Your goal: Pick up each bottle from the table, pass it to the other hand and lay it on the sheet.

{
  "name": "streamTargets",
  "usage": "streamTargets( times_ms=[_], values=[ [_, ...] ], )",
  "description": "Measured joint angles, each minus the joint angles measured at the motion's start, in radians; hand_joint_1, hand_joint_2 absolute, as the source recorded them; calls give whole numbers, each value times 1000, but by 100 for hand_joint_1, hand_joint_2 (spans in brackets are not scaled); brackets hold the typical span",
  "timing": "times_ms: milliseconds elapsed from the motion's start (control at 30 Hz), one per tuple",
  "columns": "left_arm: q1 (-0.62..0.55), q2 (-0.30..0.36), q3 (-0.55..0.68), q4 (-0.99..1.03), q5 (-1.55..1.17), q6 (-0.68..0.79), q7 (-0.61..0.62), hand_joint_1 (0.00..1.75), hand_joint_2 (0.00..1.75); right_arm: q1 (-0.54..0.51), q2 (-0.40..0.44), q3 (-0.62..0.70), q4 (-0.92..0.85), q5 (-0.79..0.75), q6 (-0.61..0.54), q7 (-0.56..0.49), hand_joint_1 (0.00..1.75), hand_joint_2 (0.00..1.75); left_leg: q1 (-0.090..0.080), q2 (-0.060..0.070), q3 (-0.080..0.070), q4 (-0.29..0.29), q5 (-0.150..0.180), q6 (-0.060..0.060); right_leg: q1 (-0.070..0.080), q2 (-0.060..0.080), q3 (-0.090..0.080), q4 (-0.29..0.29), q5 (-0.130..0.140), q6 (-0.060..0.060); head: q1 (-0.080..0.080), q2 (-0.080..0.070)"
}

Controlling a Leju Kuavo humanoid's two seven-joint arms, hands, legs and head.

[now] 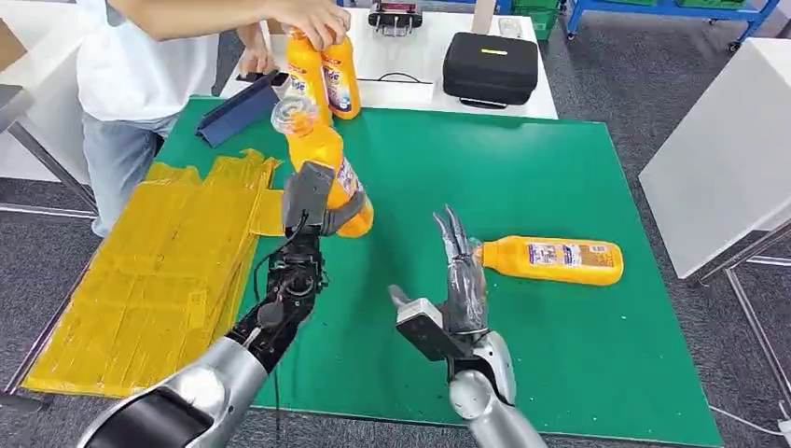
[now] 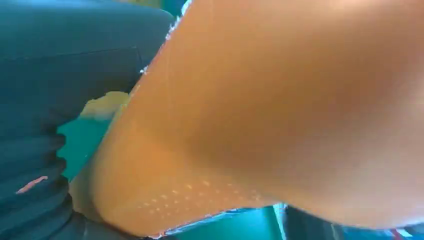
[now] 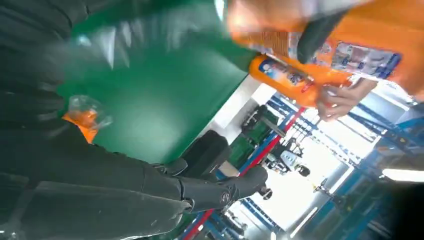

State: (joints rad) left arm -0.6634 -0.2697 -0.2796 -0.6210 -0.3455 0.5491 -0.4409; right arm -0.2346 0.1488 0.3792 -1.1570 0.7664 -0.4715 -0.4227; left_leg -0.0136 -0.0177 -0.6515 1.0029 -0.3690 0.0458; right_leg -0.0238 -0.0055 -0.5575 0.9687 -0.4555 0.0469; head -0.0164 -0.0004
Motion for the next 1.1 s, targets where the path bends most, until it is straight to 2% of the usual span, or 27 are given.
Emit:
streamTargets(
  times_ms=[167,567,700,867,1100],
  values=[
    [-18,11,-29,61,-290,100,141,175,175,-9,0,16,0,-13,11,-3,0,175,0,0,0,0,0,0,0,1,0,0,0,0,0,0],
    [-55,38,-52,158,-1072,83,587,175,175,-18,1,34,0,-18,36,-3,0,175,0,0,0,0,0,0,0,1,0,0,0,0,0,0],
    [-61,45,-74,189,-1154,52,652,175,175,-25,3,34,0,-15,43,-3,0,175,0,0,0,0,0,0,0,1,0,0,0,0,0,0],
    [-69,64,-154,236,-1219,-94,760,175,175,-28,7,33,-2,-1,65,-3,0,175,0,0,0,0,0,0,0,1,0,0,0,0,0,0],
    [-69,105,-243,275,-1221,-182,805,175,175,-27,12,32,-17,22,87,-1,0,175,0,1,0,0,0,0,0,1,-1,0,0,0,0,0]
  ],
)
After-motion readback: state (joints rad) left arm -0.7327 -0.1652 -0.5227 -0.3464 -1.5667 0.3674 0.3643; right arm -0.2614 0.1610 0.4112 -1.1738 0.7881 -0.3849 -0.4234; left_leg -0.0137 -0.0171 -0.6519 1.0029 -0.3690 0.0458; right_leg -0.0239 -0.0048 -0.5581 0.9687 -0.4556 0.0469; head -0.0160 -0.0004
